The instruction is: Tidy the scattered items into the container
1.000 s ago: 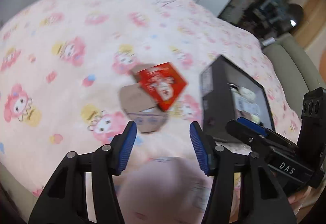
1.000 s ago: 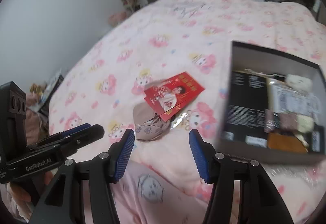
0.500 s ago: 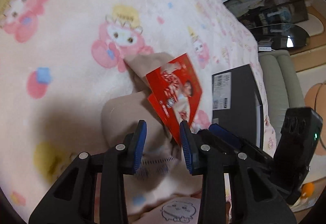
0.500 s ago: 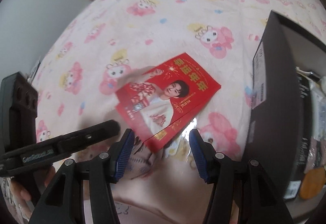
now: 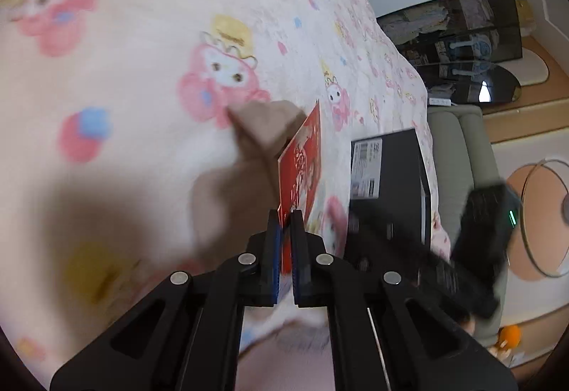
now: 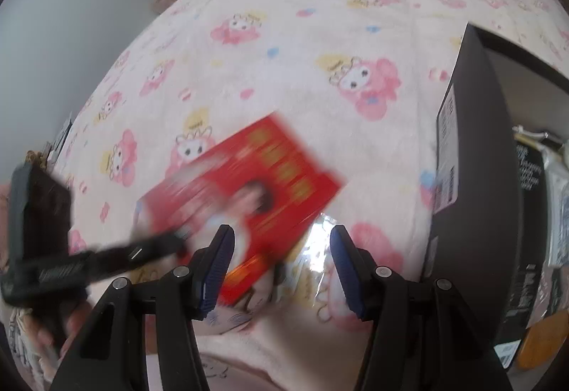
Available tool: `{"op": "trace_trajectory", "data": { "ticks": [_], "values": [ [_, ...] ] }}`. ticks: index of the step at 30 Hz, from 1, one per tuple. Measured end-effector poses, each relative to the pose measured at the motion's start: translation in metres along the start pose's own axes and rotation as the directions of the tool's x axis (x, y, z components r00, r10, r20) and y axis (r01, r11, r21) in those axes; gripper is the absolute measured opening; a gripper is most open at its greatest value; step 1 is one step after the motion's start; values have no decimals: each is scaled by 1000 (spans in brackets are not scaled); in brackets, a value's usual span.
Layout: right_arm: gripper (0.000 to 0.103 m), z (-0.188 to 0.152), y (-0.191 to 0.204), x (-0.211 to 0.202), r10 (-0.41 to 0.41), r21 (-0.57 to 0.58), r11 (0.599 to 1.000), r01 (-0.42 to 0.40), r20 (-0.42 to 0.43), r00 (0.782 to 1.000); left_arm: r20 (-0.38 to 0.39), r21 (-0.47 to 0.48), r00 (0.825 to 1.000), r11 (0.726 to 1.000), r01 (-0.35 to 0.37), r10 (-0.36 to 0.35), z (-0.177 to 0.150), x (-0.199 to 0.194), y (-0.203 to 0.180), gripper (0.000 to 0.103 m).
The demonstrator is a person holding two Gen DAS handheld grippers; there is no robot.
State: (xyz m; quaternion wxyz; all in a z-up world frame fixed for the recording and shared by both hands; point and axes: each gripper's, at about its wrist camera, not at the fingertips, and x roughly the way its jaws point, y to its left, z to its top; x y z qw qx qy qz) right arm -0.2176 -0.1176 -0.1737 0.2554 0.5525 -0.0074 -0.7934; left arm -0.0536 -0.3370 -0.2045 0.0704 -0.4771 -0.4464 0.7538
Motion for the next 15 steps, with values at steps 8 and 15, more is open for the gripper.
{"op": "trace_trajectory", "data": {
  "ticks": [8, 15],
  "values": [
    [55, 25, 14, 43, 22, -66, 997, -27, -72, 997, -16, -36, 992, 992, -125, 124, -9, -13, 30, 13],
    [55, 34, 34, 73, 10, -188, 982, -34, -126, 992, 30, -125, 991, 985, -123, 128, -13, 1, 44, 18]
  ]
}}
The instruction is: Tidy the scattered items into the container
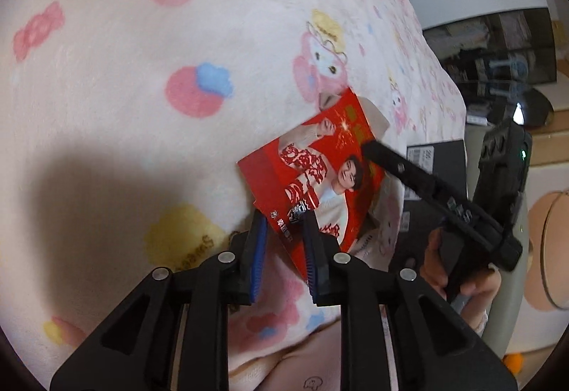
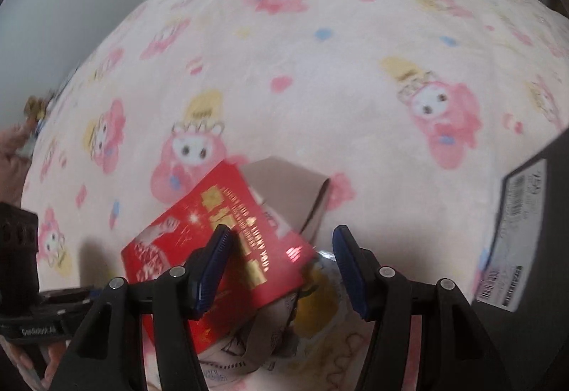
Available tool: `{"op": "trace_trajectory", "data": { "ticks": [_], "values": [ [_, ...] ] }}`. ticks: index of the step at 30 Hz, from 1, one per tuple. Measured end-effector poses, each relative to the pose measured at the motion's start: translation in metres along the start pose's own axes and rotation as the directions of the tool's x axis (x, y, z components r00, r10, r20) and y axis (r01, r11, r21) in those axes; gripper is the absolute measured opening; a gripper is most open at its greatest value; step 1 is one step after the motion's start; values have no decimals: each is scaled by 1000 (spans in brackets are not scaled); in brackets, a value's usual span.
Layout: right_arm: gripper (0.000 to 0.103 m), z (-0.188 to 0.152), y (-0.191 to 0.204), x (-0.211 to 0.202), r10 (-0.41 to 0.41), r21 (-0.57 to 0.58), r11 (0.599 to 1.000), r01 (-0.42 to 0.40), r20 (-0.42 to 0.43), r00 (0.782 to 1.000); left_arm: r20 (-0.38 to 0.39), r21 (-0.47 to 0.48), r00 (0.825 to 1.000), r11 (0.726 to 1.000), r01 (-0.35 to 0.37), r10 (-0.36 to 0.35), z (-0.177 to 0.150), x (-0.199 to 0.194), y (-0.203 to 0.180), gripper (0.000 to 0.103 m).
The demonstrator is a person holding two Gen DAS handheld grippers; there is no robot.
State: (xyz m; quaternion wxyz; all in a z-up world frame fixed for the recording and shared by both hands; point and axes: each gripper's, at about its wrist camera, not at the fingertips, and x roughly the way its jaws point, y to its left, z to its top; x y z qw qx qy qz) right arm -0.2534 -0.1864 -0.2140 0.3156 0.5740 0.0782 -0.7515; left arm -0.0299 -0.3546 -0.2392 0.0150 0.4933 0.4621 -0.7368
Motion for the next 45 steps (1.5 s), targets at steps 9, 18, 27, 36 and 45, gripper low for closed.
{"op": "trace_trajectory", "data": {
  "ticks": [9, 18, 27, 36, 45],
  "values": [
    [57, -30, 5, -19, 123, 23, 992, -121, -91, 988, 91, -14, 992, 996, -84, 85, 22, -16, 2, 31],
    [47, -18, 9, -9, 103, -18, 994, -104, -67, 992, 62, 6, 996, 997, -71, 71, 12, -5, -12, 35],
    [47, -48, 10, -102, 149, -24, 989, -148, 76, 986, 131, 193, 987, 975, -114, 90, -13, -45, -94, 35],
    [47, -70, -30, -161, 153, 45, 985, -164, 181, 971, 147, 317, 985, 938, -138, 95, -29, -39, -166, 35],
    [47, -105, -39, -168, 196, 74, 975, -211, 176, 965, 165, 347, 979, 922, -171, 119, -66, -53, -182, 35]
  ]
}}
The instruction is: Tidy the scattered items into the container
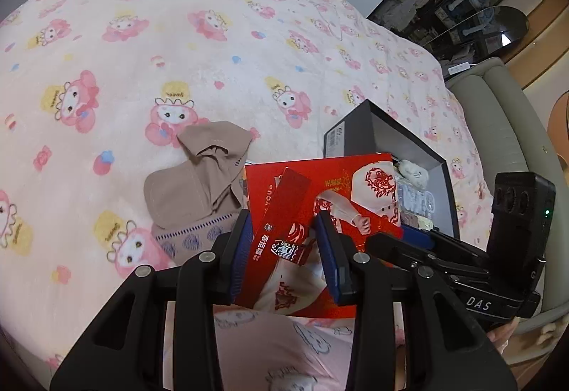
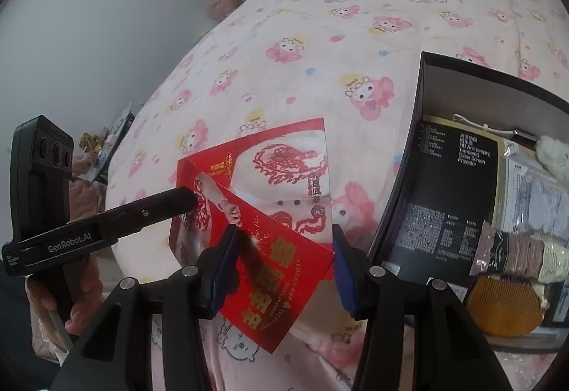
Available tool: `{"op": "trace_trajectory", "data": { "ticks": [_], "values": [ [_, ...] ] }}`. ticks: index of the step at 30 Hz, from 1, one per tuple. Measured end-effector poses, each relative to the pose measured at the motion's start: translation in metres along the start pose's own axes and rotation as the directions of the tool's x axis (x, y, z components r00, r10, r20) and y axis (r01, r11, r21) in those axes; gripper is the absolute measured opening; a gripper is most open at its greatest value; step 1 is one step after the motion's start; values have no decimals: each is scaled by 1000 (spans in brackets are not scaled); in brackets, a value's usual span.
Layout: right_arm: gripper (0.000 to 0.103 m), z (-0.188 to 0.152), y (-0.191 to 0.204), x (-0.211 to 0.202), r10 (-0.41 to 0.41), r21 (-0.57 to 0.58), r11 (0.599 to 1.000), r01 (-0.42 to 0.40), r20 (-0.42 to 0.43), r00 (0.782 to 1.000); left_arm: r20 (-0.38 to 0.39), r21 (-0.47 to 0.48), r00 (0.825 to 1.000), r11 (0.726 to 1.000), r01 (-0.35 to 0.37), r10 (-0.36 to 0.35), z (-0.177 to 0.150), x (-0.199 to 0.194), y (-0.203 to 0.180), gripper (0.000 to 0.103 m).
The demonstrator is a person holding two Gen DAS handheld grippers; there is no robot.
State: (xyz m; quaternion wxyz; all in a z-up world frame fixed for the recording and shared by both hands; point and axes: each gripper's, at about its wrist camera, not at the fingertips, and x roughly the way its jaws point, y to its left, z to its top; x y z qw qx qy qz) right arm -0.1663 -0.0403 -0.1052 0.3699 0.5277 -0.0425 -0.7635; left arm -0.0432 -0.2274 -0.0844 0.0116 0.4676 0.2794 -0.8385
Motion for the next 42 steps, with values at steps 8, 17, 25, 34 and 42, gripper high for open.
{"op": "trace_trajectory", "data": {
  "ticks": [8, 17, 25, 34, 42],
  "values": [
    [47, -22, -11, -41, -14, 38, 999, 11, 72, 997, -16, 75, 999, 996, 38, -37, -8, -4, -43, 35],
    [47, 1, -78, -96, -122, 93, 990, 109, 155, 980, -38, 143, 995, 985, 99, -94, 33, 44, -134, 35],
    [47, 56, -161, -121, -264, 73, 965, 254, 289, 920, -7, 238, 995, 967, 96, -97, 72, 138, -202, 35],
    [47, 22, -236, -73, -263, 171, 953, 250, 56, 963, -174, 314, 985, 947, 74, -20, 43, 209, -217, 35],
    [47, 16, -229, -68, -277, 175, 947, 269, 18, 961, -192, 310, 981, 947, 84, -24, 28, 211, -204, 37]
  ]
}}
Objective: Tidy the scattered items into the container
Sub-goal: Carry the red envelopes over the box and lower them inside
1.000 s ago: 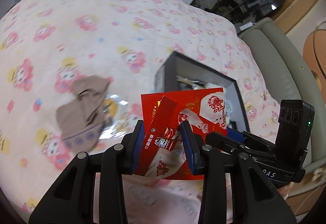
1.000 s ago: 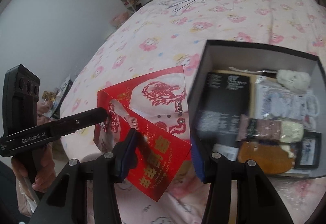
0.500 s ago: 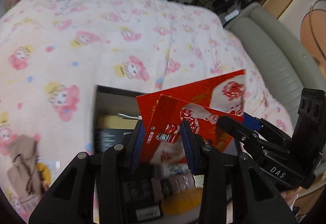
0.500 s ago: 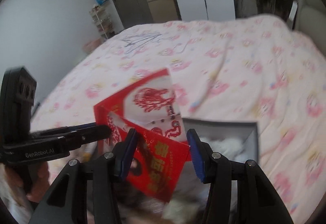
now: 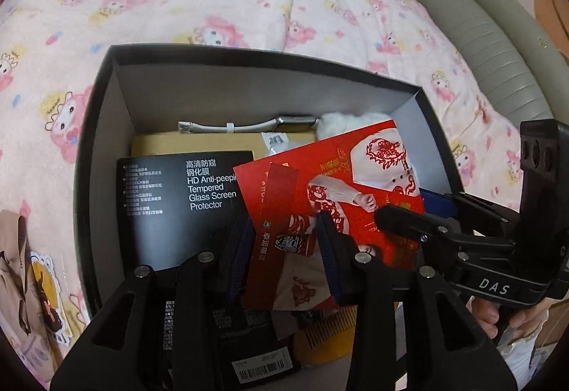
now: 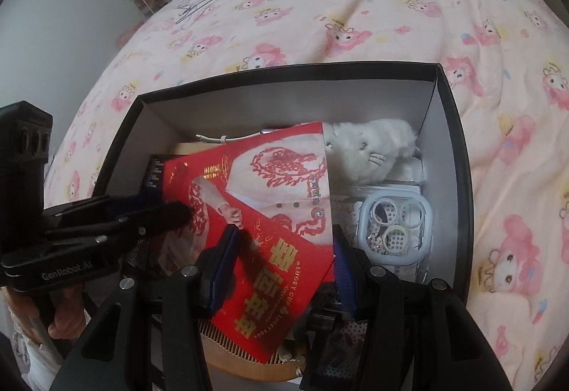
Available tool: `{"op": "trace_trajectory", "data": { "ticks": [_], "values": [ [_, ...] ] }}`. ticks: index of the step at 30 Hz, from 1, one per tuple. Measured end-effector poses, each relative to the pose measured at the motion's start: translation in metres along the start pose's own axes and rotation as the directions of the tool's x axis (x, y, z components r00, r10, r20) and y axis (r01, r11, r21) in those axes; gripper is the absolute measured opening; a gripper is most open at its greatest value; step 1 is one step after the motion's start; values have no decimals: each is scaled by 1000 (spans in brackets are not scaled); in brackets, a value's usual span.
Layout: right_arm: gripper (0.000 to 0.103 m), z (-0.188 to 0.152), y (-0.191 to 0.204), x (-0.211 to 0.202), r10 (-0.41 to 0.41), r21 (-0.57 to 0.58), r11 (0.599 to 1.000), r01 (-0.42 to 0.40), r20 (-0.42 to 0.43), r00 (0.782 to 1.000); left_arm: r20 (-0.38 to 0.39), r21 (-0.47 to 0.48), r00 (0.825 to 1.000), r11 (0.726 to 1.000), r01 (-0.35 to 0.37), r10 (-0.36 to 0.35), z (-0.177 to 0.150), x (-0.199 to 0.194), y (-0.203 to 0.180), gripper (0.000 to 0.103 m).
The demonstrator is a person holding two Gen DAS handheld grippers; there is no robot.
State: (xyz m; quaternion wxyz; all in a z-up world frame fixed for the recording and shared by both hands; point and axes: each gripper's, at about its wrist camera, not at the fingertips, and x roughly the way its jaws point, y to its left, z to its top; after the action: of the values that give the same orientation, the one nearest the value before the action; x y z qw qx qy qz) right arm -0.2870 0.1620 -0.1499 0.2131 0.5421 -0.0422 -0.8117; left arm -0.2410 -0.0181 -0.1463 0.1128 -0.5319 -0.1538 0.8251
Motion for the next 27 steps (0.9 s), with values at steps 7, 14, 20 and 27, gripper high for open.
{"op": "trace_trajectory", "data": {
  "ticks": [7, 14, 20, 27],
  "values": [
    [47, 20, 14, -26, 2, -50, 999, 11, 245, 970, 225, 45, 974, 999, -28, 17, 13, -33, -7, 46],
    [47, 12, -2, -5, -14, -60, 998, 23, 156, 988, 124, 101, 990, 992, -78, 65, 1, -12, -16, 46],
    [48, 2, -10, 2, 0, -9, 1000, 0, 27, 1000, 0, 71, 999, 996, -48, 48, -5, 4, -12, 46],
    [48, -3, -19, -15, 38, 56, 998, -38, 4, 999, -63, -14, 997, 999, -43, 42, -8, 7, 9, 44]
  ]
}}
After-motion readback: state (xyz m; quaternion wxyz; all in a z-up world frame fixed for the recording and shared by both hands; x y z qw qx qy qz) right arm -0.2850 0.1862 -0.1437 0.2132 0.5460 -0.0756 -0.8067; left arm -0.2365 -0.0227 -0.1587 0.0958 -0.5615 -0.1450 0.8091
